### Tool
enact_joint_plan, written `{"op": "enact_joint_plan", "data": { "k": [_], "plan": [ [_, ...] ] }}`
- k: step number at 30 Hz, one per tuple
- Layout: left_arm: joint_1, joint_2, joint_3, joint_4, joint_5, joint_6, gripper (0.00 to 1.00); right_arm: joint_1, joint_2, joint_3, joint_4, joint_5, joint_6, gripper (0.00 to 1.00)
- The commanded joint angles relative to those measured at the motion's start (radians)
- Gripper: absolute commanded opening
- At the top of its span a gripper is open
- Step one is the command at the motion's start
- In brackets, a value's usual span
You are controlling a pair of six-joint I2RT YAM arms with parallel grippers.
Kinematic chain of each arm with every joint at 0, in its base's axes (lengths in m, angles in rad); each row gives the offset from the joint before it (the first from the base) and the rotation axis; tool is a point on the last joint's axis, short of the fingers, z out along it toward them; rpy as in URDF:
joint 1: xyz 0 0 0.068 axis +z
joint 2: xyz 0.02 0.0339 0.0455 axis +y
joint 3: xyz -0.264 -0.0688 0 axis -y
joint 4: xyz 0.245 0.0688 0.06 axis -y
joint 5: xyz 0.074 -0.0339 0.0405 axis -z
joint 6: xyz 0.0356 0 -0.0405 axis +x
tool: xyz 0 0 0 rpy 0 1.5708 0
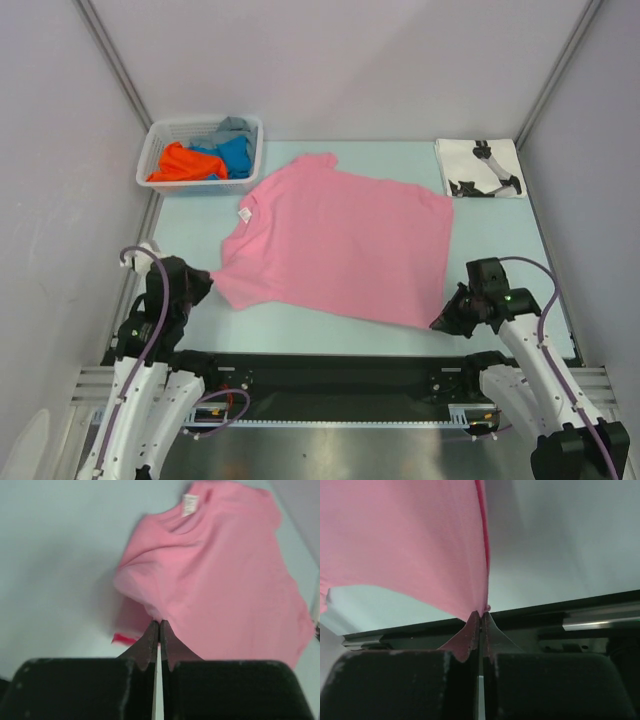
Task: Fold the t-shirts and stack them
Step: Flatten the tshirt out, then fold the tshirt
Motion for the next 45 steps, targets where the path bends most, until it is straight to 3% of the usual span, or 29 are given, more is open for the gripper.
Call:
{"op": "enact_joint_plan", "data": {
  "k": [1,6,13,19,29,36,45],
  "plan": [
    [0.002,-0.022,-0.045,-0.228,-0.192,-0.227,0.03,0.008,-0.001,-0.036,-0.072,0.037,0.052,0.00],
    [0.003,0.040,-0.039,-0.266,-0.206,-0.263,0.01,0.014,0.078,-0.060,-0.057,0.039,0.064,0.00],
    [0.022,0.134,-0.047,-0.438,-0.225,-0.465,0.01,0.002,0.118,-0.039,-0.040,0.135,0.121,0.00],
    [0.028,0.165,-0.024,-0.373,-0.204,-0.392,0.00,-0.070,0.170,-0.042,-0.011,0.113,0.099,0.00],
    [0.027,0.421,0.149,-0.402,-0.263,-0.319,0.00,-0.102,0.311,0.073,0.017,0.142,0.015,0.00],
    [0.026,0.482,0.247,-0.469,-0.344,-0.372,0.00,-0.113,0.392,0.093,0.031,0.013,-0.059,0.00],
    [0.027,0.519,0.319,-0.291,-0.306,-0.186,0.00,-0.115,0.429,0.180,0.032,-0.007,-0.184,0.01]
  ]
}}
